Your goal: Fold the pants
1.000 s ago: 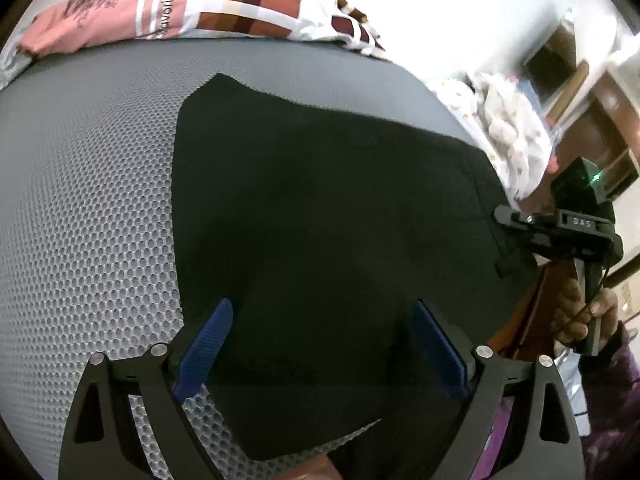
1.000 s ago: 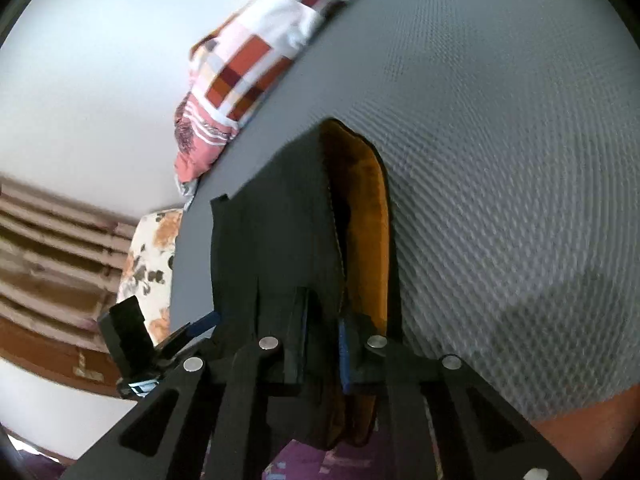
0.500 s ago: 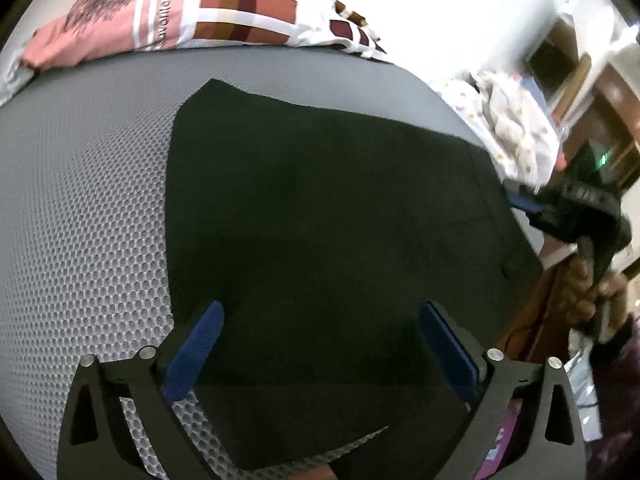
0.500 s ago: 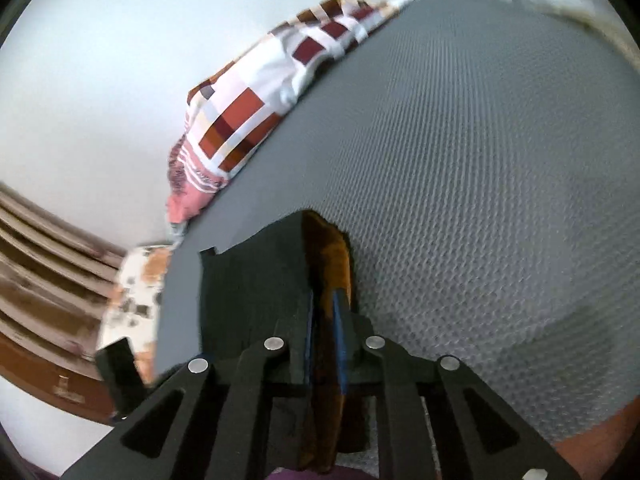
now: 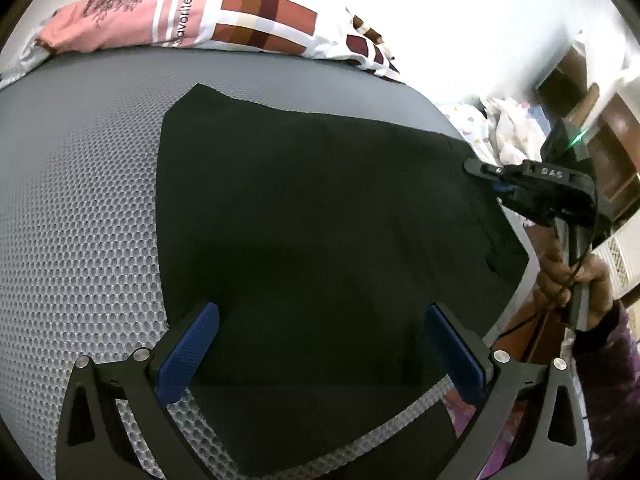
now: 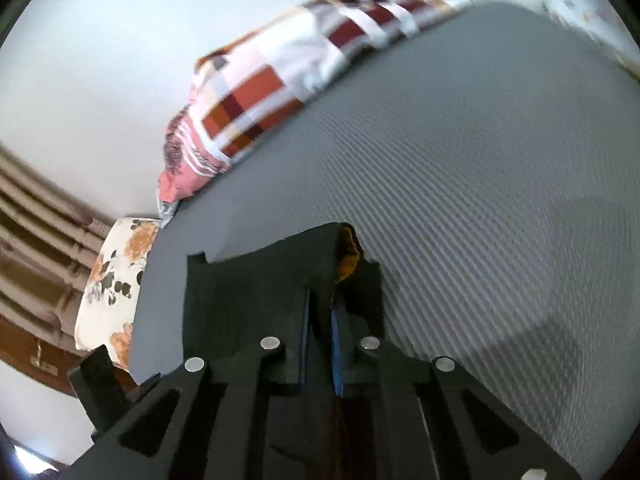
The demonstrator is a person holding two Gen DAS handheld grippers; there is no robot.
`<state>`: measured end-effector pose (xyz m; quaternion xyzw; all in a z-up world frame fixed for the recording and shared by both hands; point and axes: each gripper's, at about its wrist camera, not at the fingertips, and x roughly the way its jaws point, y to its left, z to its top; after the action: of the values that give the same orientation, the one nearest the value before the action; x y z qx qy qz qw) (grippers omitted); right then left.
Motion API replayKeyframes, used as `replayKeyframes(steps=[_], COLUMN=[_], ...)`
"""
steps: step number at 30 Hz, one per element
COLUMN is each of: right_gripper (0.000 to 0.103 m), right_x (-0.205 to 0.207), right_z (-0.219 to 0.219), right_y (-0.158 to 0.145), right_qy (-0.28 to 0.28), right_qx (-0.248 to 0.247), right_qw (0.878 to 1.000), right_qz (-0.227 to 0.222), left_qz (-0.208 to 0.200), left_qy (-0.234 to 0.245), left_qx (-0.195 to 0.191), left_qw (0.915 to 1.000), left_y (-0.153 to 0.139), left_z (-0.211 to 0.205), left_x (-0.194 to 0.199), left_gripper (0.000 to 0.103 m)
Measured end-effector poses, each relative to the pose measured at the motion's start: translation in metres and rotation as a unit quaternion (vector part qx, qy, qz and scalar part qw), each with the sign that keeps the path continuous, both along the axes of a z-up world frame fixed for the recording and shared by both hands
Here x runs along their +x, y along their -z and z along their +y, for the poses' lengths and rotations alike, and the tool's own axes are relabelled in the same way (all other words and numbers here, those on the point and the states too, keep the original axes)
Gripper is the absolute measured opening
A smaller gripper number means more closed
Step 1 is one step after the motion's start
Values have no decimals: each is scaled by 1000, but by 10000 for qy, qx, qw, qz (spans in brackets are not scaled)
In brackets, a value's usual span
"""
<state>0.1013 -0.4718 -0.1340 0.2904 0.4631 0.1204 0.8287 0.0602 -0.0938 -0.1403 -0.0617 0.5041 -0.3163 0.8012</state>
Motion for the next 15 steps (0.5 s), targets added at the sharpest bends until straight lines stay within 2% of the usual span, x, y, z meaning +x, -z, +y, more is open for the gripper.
replayKeyframes(steps=[2, 4, 5, 6, 8, 9, 10, 11, 13, 15], right_gripper=[8, 15, 26, 44, 53, 54, 54, 54, 54, 54], right_x=[2, 0, -2, -6, -16, -23, -30, -36, -42, -39], right_z=[-4, -11, -17, -25, -43, -48, -52, -52, -41, -21], right_y=[13, 30, 35, 39, 38, 32, 23, 10, -14, -32], right_qy=[3, 57, 169, 343, 732, 932, 1076, 1107, 817, 370], right_qx=[-142, -41, 115, 345, 870, 869, 796, 740, 756, 728], right_qw=[9998, 9998, 9995, 9985, 9933, 9917, 9910, 9909, 9923, 9936], right_qz=[102, 201, 222, 258, 217, 153, 18, -187, -547, -779], left_qz=[-63, -208, -273, -335, -328, -243, -125, -29, -40, -183], left_qy=[27, 97, 134, 177, 252, 249, 189, 99, -111, -283], left_qx=[8, 118, 180, 263, 453, 478, 386, 112, -671, -992], left_qw=[10000, 9997, 9994, 9989, 9981, 9983, 9990, 9999, 9977, 9945], left_y=[1, 2, 2, 3, 1, 0, -4, -11, -27, -37], left_z=[0, -5, -7, -10, -14, -14, -11, -5, 12, 19], left_x=[-1, -3, -4, -5, -6, -5, -3, -2, 3, 15], left_gripper=[102, 102, 102, 102, 102, 102, 102, 102, 102, 102])
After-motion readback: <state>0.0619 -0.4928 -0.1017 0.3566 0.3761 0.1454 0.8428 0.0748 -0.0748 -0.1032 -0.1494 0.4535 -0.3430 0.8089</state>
